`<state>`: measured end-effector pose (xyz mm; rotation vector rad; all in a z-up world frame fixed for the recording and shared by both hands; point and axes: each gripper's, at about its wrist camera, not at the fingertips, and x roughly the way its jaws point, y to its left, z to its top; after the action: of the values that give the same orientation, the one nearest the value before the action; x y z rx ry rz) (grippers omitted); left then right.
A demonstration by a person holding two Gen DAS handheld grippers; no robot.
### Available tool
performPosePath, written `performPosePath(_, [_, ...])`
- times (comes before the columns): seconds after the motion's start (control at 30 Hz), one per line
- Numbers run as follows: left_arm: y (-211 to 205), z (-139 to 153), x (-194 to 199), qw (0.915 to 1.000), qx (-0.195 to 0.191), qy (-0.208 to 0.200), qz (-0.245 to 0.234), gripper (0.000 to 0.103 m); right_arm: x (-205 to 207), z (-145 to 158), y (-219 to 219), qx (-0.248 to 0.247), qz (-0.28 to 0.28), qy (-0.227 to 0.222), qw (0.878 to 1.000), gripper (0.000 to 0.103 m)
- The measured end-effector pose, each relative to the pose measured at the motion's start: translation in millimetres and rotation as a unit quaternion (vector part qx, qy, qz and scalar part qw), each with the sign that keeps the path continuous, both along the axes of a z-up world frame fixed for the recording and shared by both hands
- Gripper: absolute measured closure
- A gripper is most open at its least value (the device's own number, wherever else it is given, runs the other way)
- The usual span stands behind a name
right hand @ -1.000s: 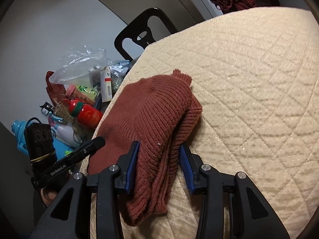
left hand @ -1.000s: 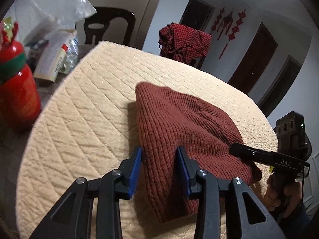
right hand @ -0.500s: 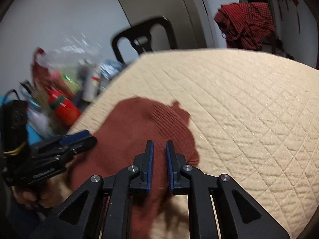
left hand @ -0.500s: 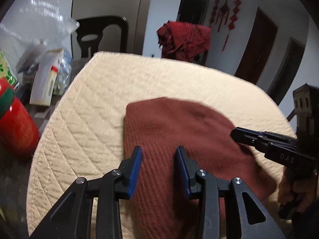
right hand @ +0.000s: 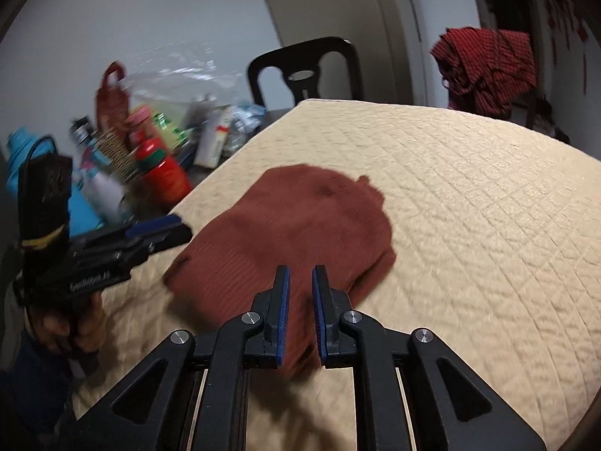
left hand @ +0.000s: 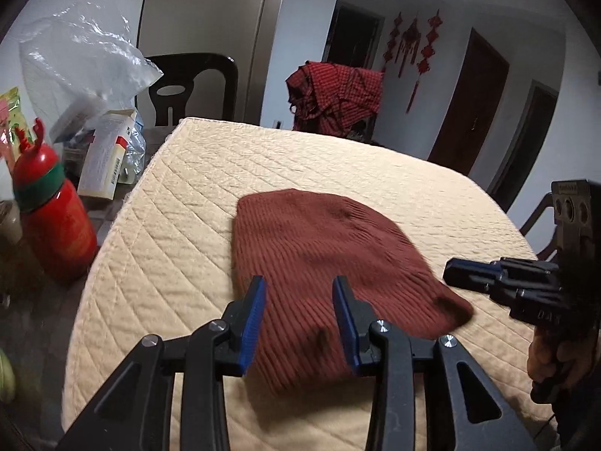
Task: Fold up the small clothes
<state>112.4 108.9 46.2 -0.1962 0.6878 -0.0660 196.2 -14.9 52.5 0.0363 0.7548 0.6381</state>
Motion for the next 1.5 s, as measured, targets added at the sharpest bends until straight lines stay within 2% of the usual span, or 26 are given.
performPosePath(0.13, [-15,-16,-5,0.9996,0.017,0.020,-0.012,0.064,-17,-11,10,-0.042,0.014,-0.006,0.999,0.091])
performPosePath(0.3, [-18,-25,-4,0.9994,0.028,0.021,-0.006,0.064,-9,-30,16,-0.067,0.006,0.002,0.998,0.091])
performPosePath(0.43, [-23,-29,-5,0.9987,0.048,0.018,-0.006,0.064,-8,-34,17,-0.070,0.003,-0.004,0.998,0.091])
performPosePath(0.63, [-21,-31,-5,0.9988,0.045,0.020,0.000,0.064,-6,-37,13,-0.054,-0.001,0.003,0.999,0.091])
performPosePath(0.8, [-21,-25,-6,0.9981,0.042,0.039,0.020,0.064,-14,-27,10,-0.044,-0.007,0.005,0.999,0.091])
performPosePath(0.97, [-21,-22,-19,0.9975,0.047,0.039,0.035,0.064,-34,-13,8,-0.033,-0.002,-0.012,0.999,0.091])
performPosePath(1.07, [-23,-25,-22,0.9973,0.050,0.042,0.034,0.064,-42,-15,12,-0.042,0.005,-0.012,0.999,0.091])
performPosePath(1.23, [-23,-31,-21,0.9965,0.050,0.055,0.038,0.064,-36,-32,16,-0.061,0.008,0.017,0.998,0.091])
performPosePath(1.4, [-26,-30,-32,0.9956,0.056,0.062,0.041,0.064,-49,-25,9,-0.056,0.006,0.009,0.998,0.090])
performPosePath(1.5, [-28,-33,-43,0.9947,0.060,0.070,0.044,0.064,-58,-27,1,-0.062,-0.003,0.015,0.998,0.081])
